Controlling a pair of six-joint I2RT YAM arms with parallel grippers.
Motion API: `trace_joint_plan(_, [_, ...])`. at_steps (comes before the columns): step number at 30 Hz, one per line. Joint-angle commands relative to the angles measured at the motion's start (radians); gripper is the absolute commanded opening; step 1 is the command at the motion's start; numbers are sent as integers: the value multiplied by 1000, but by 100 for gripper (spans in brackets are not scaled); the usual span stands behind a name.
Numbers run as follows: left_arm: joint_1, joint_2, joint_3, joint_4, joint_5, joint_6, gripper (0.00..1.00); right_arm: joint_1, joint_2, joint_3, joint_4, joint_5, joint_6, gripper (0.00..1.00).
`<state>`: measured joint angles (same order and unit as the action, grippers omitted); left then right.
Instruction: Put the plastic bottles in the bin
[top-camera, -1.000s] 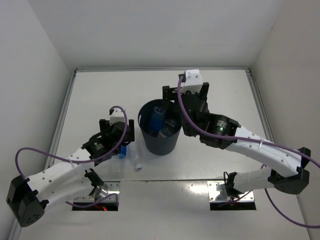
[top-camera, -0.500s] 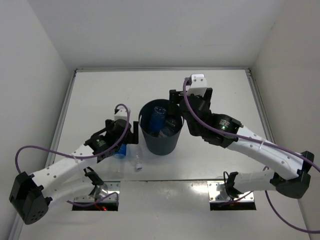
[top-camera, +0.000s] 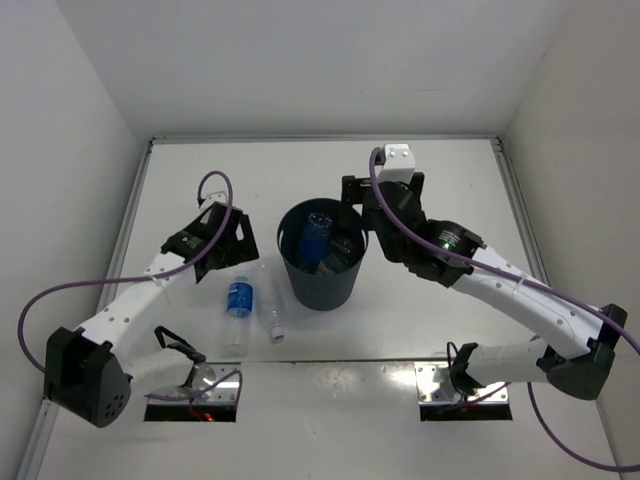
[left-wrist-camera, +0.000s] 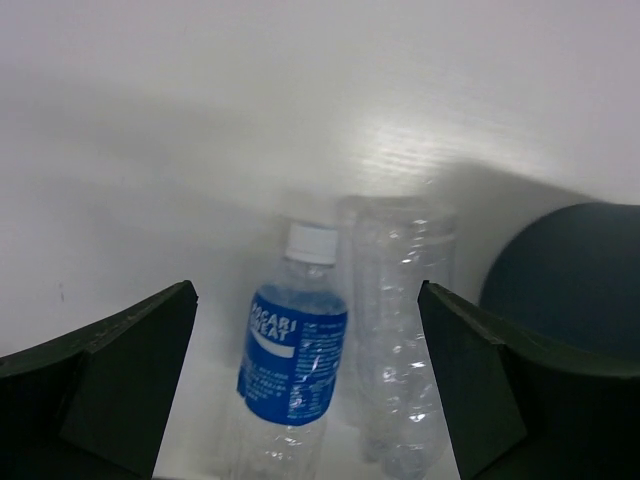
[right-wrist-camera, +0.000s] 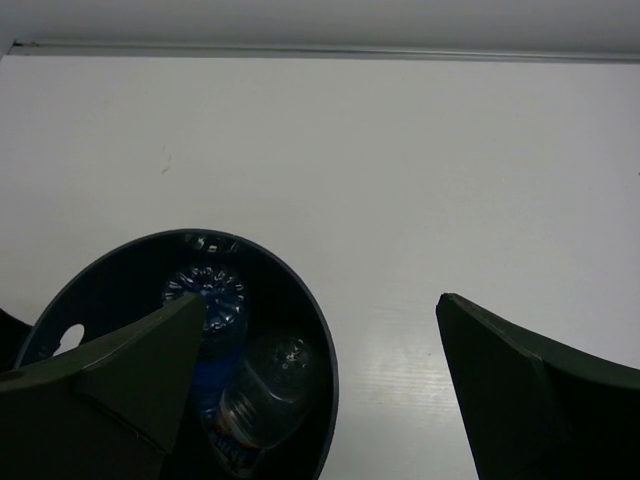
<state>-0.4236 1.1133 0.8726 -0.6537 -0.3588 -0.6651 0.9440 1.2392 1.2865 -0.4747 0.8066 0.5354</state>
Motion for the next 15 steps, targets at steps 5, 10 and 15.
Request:
trace_joint_plan(5, [94, 10, -9, -113, 142, -60, 100, -31, 36, 13, 15, -78, 12, 100])
trace_joint_plan(10, [115, -10, -49, -126, 210, -125, 99, -63, 55, 13, 15, -109, 12, 100])
trace_joint_plan(15, [124, -29, -138, -104, 265, -169, 99, -63, 65, 22, 15, -133, 12, 100])
